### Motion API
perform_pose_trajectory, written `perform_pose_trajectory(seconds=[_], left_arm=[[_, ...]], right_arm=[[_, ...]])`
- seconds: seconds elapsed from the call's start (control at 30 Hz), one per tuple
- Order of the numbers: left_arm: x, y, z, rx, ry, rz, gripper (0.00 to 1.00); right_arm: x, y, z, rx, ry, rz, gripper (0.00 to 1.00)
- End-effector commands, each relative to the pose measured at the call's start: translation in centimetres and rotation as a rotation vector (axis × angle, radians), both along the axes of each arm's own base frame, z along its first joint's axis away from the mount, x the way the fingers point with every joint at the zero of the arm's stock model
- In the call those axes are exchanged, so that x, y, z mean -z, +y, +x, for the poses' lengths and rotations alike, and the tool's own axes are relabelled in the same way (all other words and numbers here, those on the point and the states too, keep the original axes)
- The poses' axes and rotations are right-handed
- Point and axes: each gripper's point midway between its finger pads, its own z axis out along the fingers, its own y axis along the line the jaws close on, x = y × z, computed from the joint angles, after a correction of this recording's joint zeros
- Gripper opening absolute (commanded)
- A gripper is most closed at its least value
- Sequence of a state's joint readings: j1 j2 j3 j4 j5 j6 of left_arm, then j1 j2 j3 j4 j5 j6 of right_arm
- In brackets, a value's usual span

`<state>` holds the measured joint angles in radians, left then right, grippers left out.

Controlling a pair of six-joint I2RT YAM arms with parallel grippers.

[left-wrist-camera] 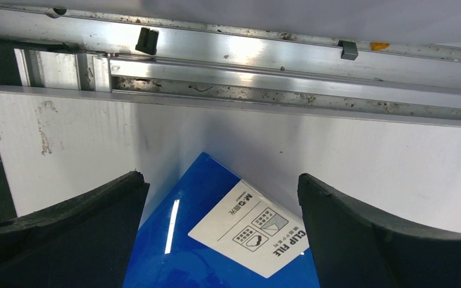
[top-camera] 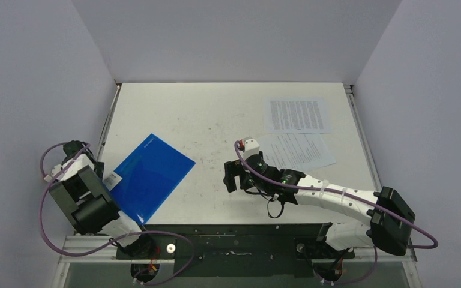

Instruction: Put the files into the folder

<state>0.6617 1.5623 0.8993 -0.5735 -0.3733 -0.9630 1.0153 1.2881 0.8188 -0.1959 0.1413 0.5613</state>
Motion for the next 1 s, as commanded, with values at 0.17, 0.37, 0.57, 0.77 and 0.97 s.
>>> perform_pose_trajectory(seconds=[0.17, 0.37, 0.57, 0.77, 0.97], left_arm=[[1.6, 0.2, 3.7, 0.129, -0.009, -0.033, 0.85], [2.1, -2.2, 5.0, 0.210, 0.002, -0.056, 0.83], [1.5, -5.7, 6.4, 0.317, 0.007, -0.056, 0.83], [1.5, -9.6, 6.1, 0.384, -0.023, -0.077, 0.85], [1.1, -12.6, 5.3, 0.445, -0.059, -0.094, 0.88]], right_arm=[[-0.7, 0.9, 0.3, 0.001, -0.019, 0.042, 0.90], [-0.5, 0.9, 0.4, 0.003, -0.017, 0.034, 0.90], [-0.2, 0.4, 0.6, 0.030, -0.016, 0.029, 0.90], [0.2, -0.2, 0.7, 0.066, -0.010, 0.017, 0.90], [1.7, -1.1, 0.4, 0.113, 0.028, 0.006, 0.90]])
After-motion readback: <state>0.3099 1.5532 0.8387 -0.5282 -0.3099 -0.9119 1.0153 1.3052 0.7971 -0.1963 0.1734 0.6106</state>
